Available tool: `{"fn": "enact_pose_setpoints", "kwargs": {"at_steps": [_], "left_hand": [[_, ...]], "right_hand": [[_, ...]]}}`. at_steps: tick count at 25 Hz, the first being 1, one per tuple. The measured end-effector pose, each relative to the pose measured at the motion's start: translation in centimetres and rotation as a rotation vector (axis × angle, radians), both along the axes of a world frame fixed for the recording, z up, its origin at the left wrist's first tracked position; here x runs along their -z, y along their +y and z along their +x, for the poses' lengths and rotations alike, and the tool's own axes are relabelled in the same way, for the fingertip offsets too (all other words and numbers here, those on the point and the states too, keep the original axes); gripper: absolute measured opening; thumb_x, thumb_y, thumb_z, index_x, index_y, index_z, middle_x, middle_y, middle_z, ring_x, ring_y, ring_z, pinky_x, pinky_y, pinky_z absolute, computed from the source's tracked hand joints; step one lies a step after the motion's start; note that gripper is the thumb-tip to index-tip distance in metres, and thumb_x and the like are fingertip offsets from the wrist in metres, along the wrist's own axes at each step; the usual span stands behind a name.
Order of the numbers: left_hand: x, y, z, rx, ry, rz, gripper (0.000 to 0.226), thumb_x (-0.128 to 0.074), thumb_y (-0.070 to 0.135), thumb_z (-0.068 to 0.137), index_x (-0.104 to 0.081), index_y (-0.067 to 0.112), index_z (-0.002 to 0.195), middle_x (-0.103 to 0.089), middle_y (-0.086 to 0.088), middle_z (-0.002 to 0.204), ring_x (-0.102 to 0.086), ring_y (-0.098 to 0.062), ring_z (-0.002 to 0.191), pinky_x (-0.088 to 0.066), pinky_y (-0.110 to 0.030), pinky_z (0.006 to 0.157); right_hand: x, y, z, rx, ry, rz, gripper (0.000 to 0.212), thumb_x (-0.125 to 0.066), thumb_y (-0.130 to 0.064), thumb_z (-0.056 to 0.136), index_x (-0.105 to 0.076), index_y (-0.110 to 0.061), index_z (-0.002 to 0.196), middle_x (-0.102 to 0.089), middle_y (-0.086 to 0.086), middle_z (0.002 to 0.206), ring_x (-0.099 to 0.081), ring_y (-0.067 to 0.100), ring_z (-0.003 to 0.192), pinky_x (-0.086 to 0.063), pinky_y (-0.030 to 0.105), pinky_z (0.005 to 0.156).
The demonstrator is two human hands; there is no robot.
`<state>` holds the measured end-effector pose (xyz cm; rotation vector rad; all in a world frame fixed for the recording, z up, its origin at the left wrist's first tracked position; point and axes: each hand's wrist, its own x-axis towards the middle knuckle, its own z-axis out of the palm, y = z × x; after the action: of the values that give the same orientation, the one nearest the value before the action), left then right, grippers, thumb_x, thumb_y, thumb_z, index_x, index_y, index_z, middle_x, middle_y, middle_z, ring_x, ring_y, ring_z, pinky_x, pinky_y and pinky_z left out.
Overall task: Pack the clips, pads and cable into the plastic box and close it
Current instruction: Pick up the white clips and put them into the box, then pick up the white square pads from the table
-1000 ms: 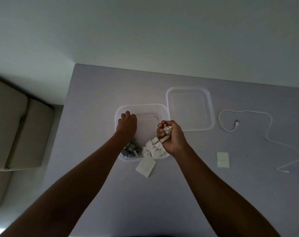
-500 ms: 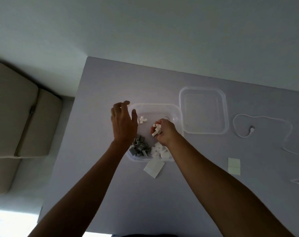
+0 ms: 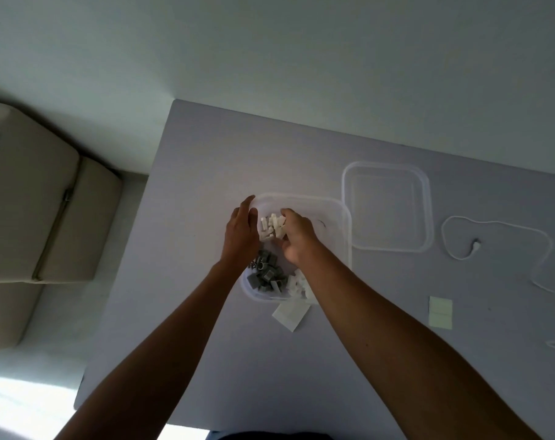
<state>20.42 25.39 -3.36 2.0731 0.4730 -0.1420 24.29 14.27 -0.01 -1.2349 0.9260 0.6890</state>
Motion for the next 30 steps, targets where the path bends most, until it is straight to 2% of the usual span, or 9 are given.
{"fn": "enact_pose_setpoints", "kwargs": {"at_steps": [2,5,10,13,16,20,23,26,30], "left_hand": [[0.0,-0.1,0.0,-0.009,-0.004,-0.014,0.04,-0.028,0.03,0.105,-0.041,0.023,0.142,-0.056,-0.012,0.129,-0.055,-0.023,0.112,-0.044,-0.032,0.091],[0.1,-0.1,0.0,0.002,-0.004,-0.005,0.041,-0.028,0.032,0.105,-0.04,0.022,0.143,-0.055,-0.013,0.131,-0.055,-0.025,0.115,-0.044,-0.033,0.093],[-1.4,-0.5,-1.2,0.011,-0.027,0.171,0.05,-0.038,0.044,0.101,-0.035,0.019,0.144,-0.047,-0.013,0.139,-0.043,-0.028,0.128,-0.04,-0.042,0.102],[-3.9,-2.3,-3.4,-0.006,-0.215,0.321,0.04,-0.047,0.035,0.099,-0.046,0.014,0.133,-0.052,-0.01,0.129,-0.047,-0.026,0.118,-0.04,-0.038,0.094],[-5.6,-5.1,-6.7,0.086,-0.344,0.37,0.028,-0.055,0.024,0.095,-0.054,0.01,0.119,-0.058,-0.01,0.117,-0.051,-0.025,0.105,-0.042,-0.034,0.087],[-6.0,-9.6,-12.1,0.279,-0.447,0.323,0.008,-0.061,0.017,0.092,-0.061,0.01,0.097,-0.061,-0.007,0.095,-0.055,-0.018,0.086,-0.046,-0.026,0.076],[-4.9,-12.1,-15.9,0.423,-0.393,0.28,0.006,-0.059,0.015,0.092,-0.059,0.012,0.088,-0.06,-0.003,0.084,-0.054,-0.018,0.074,-0.049,-0.035,0.063],[-2.6,-14.1,-18.8,0.485,-0.227,0.383,0.017,-0.061,0.023,0.091,-0.062,0.012,0.104,-0.063,-0.006,0.104,-0.058,-0.022,0.094,-0.053,-0.042,0.075],[-0.3,-15.6,-20.6,0.428,0.059,0.56,0.05,-0.057,0.036,0.092,-0.049,0.011,0.134,-0.045,-0.018,0.144,-0.039,-0.039,0.135,-0.036,-0.053,0.107]], "right_hand": [[-0.2,0.1,-0.1,-0.06,-0.009,0.006,0.029,-0.055,-0.027,0.094,-0.065,-0.006,0.11,-0.07,0.016,0.107,-0.068,0.03,0.096,-0.056,0.043,0.086],[-0.9,-0.3,-0.7,-0.141,-0.031,0.013,0.032,-0.052,-0.031,0.096,-0.063,-0.008,0.115,-0.069,0.015,0.109,-0.067,0.026,0.093,-0.056,0.042,0.082],[-2.3,-2.1,-2.3,-0.158,-0.127,-0.036,0.021,-0.047,-0.025,0.098,-0.065,-0.016,0.106,-0.063,0.0,0.092,-0.061,0.016,0.086,-0.057,0.037,0.071],[-2.3,-4.2,-3.7,-0.135,-0.242,-0.105,0.023,-0.051,-0.03,0.098,-0.063,-0.024,0.116,-0.063,-0.005,0.11,-0.059,0.015,0.105,-0.056,0.039,0.086],[-3.0,-6.6,-5.8,-0.048,-0.376,-0.158,0.016,-0.054,-0.02,0.096,-0.069,-0.024,0.099,-0.068,-0.002,0.112,-0.064,0.014,0.108,-0.056,0.038,0.091],[-4.1,-12.0,-10.0,0.066,-0.619,-0.326,0.022,-0.049,-0.005,0.092,-0.069,-0.012,0.09,-0.072,0.006,0.094,-0.07,0.017,0.091,-0.061,0.033,0.074],[-3.8,-16.7,-12.9,0.15,-0.664,-0.569,0.02,-0.05,-0.003,0.086,-0.067,-0.013,0.086,-0.071,0.003,0.084,-0.066,0.019,0.075,-0.055,0.036,0.066],[-1.9,-21.7,-15.5,0.174,-0.6,-0.818,0.019,-0.053,-0.003,0.086,-0.066,-0.01,0.098,-0.069,0.006,0.098,-0.063,0.024,0.09,-0.052,0.039,0.084],[2.7,-28.2,-18.4,-0.227,-0.456,-0.981,0.05,-0.055,-0.012,0.088,-0.049,-0.011,0.137,-0.047,0.013,0.145,-0.039,0.035,0.134,-0.04,0.049,0.102]]}}
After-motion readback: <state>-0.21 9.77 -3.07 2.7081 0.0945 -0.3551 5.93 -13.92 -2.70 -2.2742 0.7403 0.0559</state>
